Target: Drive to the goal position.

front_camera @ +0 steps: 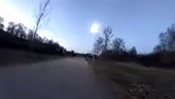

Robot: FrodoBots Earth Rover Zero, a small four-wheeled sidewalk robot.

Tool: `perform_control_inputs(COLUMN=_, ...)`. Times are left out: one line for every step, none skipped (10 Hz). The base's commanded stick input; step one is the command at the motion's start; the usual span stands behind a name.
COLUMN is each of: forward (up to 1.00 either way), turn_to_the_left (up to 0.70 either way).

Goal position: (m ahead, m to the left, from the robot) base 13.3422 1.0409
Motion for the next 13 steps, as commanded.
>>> perform_control_inputs(forward=1.0, turn_to_the_left=0.0)
perform_control_inputs(forward=1.0, turn_to_the_left=0.0)
perform_control_inputs(forward=1.0, turn_to_the_left=0.0)
perform_control_inputs(forward=1.0, turn_to_the_left=0.0)
perform_control_inputs(forward=1.0, turn_to_the_left=0.0)
perform_control_inputs(forward=1.0, turn_to_the_left=0.0)
perform_control_inputs(forward=1.0, turn_to_the_left=0.3)
perform_control_inputs(forward=1.0, turn_to_the_left=0.4)
perform_control_inputs(forward=1.0, turn_to_the_left=0.4)
perform_control_inputs(forward=1.0, turn_to_the_left=0.36)
perform_control_inputs(forward=1.0, turn_to_the_left=0.28)
perform_control_inputs(forward=1.0, turn_to_the_left=0.0)
perform_control_inputs(forward=1.0, turn_to_the_left=0.0)
